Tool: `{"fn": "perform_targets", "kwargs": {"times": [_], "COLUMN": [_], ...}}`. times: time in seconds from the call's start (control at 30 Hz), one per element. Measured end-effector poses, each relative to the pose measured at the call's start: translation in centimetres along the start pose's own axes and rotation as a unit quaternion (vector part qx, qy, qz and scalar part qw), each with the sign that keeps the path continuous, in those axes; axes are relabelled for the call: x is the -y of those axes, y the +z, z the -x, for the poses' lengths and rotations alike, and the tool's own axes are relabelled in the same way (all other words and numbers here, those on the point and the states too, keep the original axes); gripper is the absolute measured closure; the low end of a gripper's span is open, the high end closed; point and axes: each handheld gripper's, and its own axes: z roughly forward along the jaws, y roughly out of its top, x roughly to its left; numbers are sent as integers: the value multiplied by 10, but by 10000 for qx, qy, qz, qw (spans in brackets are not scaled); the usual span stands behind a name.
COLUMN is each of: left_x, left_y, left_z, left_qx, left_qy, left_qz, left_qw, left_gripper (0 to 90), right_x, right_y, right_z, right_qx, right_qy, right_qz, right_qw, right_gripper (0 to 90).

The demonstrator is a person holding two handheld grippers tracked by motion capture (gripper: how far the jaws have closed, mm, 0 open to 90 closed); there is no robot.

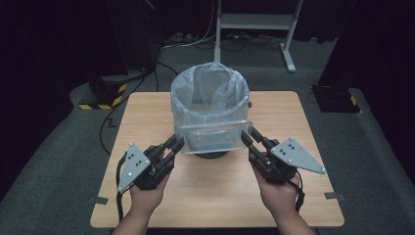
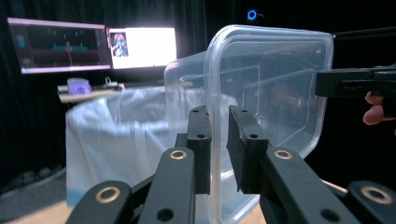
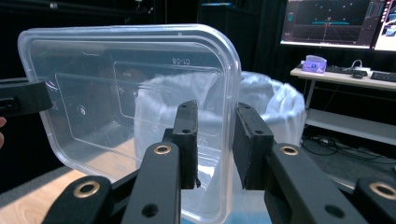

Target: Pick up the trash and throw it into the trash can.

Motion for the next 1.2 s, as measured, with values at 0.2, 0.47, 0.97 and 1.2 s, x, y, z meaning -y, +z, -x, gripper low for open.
{"fn": "perform_targets", "kwargs": {"times": [0.2, 0.47, 0.97, 1.2], "left_x": [-19, -43, -47, -36], "left_y": [23, 62, 116, 135], "left_z": [-4, -24, -68, -84], "left_qx": [127, 79, -127, -337], "left_qy": [218, 266, 328, 216], "left_qz": [65, 195, 149, 16], "left_qw": [9997, 9994, 9993, 9992], "left_gripper": [787, 790, 786, 786], "right_x": [-18, -48, -58, -55], "right_y": [10, 43, 108, 135], "right_z": [11, 27, 54, 69], "right_qx": [47, 169, 213, 284], "right_qy": [-24, 1, -22, -60], "right_qz": [114, 201, 44, -210], "right_qw": [9999, 9997, 9998, 9994], "right_gripper": [725, 721, 711, 705]}}
